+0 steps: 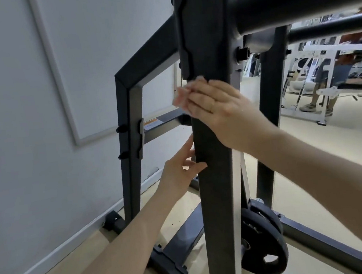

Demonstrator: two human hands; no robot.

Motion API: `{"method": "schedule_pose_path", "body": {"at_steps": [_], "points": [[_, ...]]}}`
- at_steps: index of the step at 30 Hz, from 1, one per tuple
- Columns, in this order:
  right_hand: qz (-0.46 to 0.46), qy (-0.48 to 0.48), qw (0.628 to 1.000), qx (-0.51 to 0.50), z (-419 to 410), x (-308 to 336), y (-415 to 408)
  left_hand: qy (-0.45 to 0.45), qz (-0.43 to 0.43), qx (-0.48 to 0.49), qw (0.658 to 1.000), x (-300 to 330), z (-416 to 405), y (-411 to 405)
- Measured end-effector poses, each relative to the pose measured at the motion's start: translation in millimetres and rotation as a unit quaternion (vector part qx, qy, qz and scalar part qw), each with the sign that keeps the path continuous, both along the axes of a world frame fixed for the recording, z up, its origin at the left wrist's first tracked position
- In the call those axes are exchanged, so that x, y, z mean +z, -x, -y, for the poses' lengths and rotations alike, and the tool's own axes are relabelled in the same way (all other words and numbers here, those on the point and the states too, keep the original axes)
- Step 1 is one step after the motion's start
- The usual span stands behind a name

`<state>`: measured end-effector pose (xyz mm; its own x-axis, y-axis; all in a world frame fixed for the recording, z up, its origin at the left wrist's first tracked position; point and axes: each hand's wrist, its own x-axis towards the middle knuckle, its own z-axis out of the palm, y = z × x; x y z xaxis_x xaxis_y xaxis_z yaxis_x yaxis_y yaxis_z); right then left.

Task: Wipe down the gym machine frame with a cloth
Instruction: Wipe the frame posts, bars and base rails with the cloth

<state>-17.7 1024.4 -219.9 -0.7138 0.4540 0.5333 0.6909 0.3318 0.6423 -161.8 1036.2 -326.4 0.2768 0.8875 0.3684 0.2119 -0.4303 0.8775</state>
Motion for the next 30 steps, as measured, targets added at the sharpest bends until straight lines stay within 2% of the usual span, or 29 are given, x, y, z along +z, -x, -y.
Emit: {"method": "schedule_pose_path", "body": {"at_steps": [3, 6, 9, 11, 16, 19, 22, 25, 28, 30], "points": [[0.020, 0.049, 0.999, 0.008, 19, -48, -16, -0.013, -0.016, 0.014, 1.000, -1, -1, -1], [0.031, 0.067, 0.996, 0.052, 11, -39, -24, -0.008, -0.021, 0.016, 1.000, -1, -1, 0], [-0.065, -0.013, 0.993, 0.093, -19, -9, -20, 0.006, -0.005, 0.011, 1.000, 0, -2, 0], [-0.158, -0.032, 0.980, 0.116, -19, -22, -13, -0.005, -0.025, 0.019, 0.999, 0, -1, 0], [-0.290, 0.088, 0.944, 0.129, 20, -101, -11, -0.060, -0.116, 0.061, 0.990, 4, 7, -7], [-0.349, 0.077, 0.924, 0.135, 13, -72, -1, -0.125, -0.149, 0.028, 0.981, 6, 9, -6], [-0.422, 0.071, 0.892, 0.148, 3, -46, 5, -0.148, -0.181, 0.006, 0.972, 9, 11, -6], [-0.471, 0.099, 0.862, 0.158, 5, -71, 0, -0.168, -0.205, 0.024, 0.964, 6, 9, -11], [-0.506, 0.130, 0.841, 0.138, 17, -101, 0, -0.171, -0.189, 0.022, 0.967, 3, 7, -11], [-0.517, 0.141, 0.834, 0.127, 15, -91, 0, -0.164, -0.181, 0.020, 0.969, 3, 9, -11]]}}
